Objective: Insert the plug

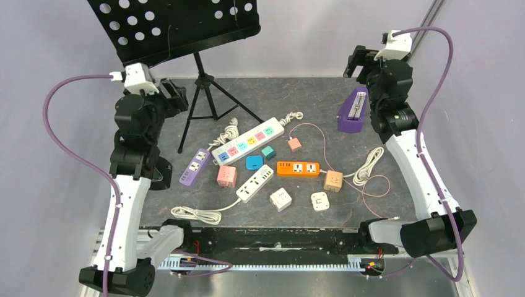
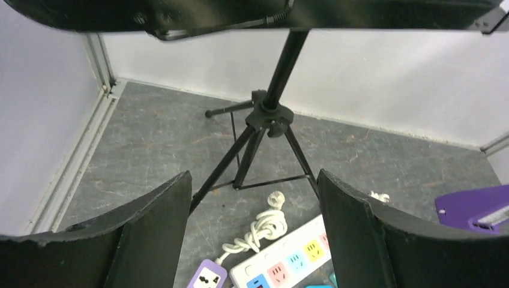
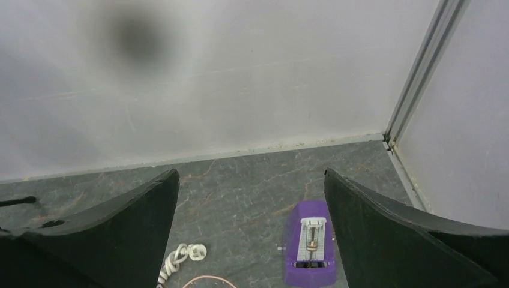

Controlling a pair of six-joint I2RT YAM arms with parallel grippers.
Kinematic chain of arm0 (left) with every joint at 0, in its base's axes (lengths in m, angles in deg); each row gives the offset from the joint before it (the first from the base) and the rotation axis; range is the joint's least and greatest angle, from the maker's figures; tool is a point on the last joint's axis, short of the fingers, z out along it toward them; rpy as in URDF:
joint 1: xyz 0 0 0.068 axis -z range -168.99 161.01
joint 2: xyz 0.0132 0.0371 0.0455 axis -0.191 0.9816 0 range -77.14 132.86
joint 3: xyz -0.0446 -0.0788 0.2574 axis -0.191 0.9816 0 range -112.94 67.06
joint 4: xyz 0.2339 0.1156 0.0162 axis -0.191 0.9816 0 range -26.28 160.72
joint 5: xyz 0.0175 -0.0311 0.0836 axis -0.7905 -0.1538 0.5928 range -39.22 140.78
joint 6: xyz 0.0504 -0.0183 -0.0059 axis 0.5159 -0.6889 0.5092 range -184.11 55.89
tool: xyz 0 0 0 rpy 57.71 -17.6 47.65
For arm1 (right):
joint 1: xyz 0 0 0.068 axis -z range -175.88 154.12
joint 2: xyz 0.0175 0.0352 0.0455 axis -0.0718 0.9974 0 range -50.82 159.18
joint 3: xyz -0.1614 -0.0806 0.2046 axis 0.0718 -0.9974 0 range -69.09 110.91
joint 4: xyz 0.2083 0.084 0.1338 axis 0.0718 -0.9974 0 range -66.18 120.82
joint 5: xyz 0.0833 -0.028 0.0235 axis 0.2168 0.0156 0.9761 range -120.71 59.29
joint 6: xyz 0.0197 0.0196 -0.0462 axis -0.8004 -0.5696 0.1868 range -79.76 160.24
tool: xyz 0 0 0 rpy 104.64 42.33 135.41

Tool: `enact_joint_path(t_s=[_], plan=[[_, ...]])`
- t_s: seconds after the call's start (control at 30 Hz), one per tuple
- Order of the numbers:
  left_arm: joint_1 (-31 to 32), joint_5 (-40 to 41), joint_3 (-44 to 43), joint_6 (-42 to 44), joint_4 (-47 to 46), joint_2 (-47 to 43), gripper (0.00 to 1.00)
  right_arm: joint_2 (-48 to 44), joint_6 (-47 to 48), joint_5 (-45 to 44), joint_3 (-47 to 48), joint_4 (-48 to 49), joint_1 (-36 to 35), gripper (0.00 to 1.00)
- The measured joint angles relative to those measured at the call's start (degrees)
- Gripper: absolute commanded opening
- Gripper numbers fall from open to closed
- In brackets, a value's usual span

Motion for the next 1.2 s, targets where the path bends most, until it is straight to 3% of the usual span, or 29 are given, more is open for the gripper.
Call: enact_joint_path(t_s=[0.13, 0.27, 0.5, 0.67, 0.87, 1.2], plan=[[0.0, -3.4, 4.0, 0.0, -0.1, -2.4, 0.84, -0.6, -0.9, 1.4, -3.7, 1.5, 0.0, 0.94], [0.0, -11.9, 8.6, 0.1, -0.1, -3.6, 0.83, -0.5, -2.3, 5.5, -5.2, 1.6, 0.0, 0.94], [1.6, -23.1, 18.9, -2.6, 0.5, 3.6, 0.78, 1.0, -4.3, 13.4, -9.5, 3.5, -1.1, 0.96], [7.7, -21.2, 24.0, -4.7, 7.1, 8.1, 0.79, 4.7, -4.2, 13.2, -9.9, 0.7, -5.9, 0.97], [13.3, -16.0, 27.7, -5.1, 7.5, 8.7, 0.80, 8.8, -5.2, 13.4, -9.4, -4.6, -9.6, 0.98], [16.8, -11.1, 28.8, -5.0, 7.6, 15.1, 0.80, 8.7, -10.4, 15.0, -15.2, -6.4, -13.7, 0.98]])
